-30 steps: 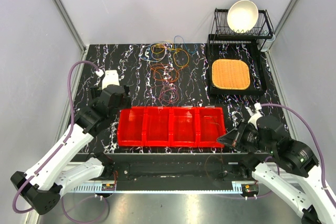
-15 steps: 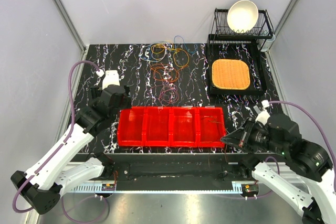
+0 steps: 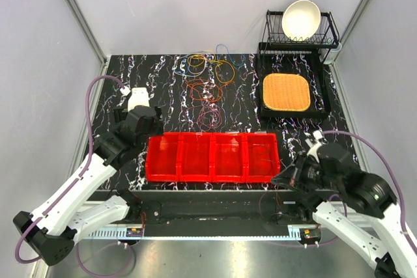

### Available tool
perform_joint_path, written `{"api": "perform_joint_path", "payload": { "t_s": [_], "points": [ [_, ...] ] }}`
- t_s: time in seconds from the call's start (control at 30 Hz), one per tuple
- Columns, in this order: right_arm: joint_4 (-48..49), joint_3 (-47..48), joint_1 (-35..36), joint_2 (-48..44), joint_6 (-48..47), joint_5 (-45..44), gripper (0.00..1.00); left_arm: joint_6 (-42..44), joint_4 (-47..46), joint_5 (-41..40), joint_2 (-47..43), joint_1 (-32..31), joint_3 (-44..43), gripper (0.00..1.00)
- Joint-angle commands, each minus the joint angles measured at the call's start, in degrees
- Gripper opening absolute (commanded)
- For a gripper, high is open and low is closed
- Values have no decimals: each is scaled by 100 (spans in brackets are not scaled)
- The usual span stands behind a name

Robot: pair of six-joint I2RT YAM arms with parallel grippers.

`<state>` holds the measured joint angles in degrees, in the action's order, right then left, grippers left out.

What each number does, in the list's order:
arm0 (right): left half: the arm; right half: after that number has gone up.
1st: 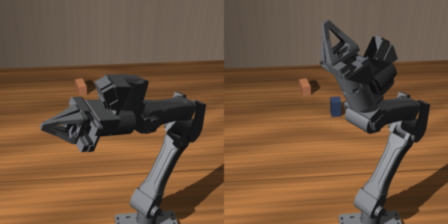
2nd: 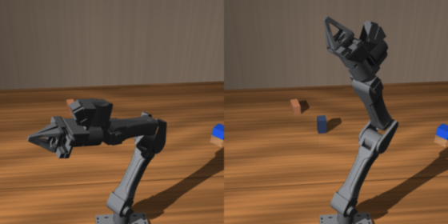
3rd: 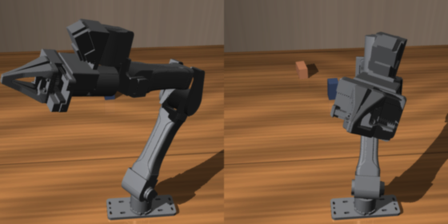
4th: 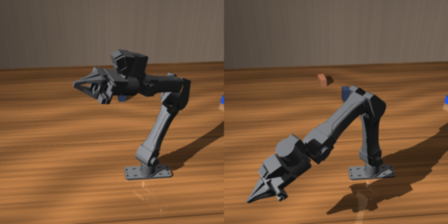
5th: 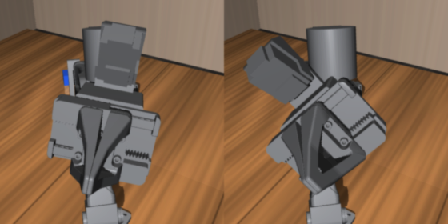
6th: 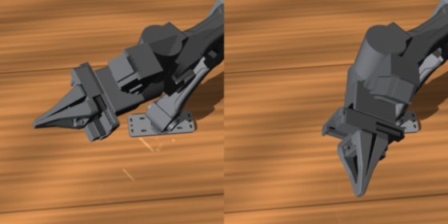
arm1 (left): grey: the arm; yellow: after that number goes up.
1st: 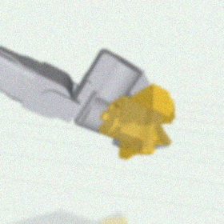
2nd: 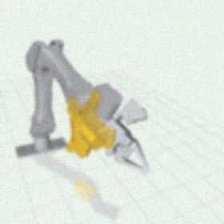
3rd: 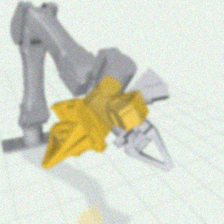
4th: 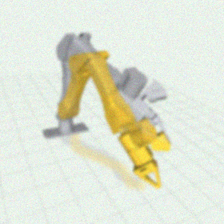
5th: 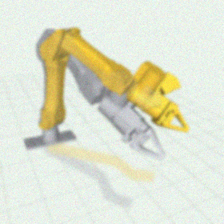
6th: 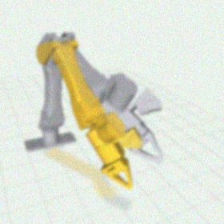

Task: Untangle the cables

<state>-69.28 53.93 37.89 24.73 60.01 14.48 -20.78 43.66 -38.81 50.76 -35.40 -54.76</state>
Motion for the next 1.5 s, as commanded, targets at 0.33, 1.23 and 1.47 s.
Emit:
{"api": "perform_joint_path", "payload": {
  "t_s": [0.33, 1.23, 1.47],
  "points": [
    [1433, 47, 26, 1762, -692, -815, 0, 30, -138, -127, 13, -116, -105, 96],
    [3411, 4, -1407, 3608, -2344, -965, 0, 74, -121, 22, -5, -117, -131, 96],
    [3711, -751, -1416, 3583, -1924, -508, 0, 109, -130, 40, 65, -117, -131, 96]
  ]
}}
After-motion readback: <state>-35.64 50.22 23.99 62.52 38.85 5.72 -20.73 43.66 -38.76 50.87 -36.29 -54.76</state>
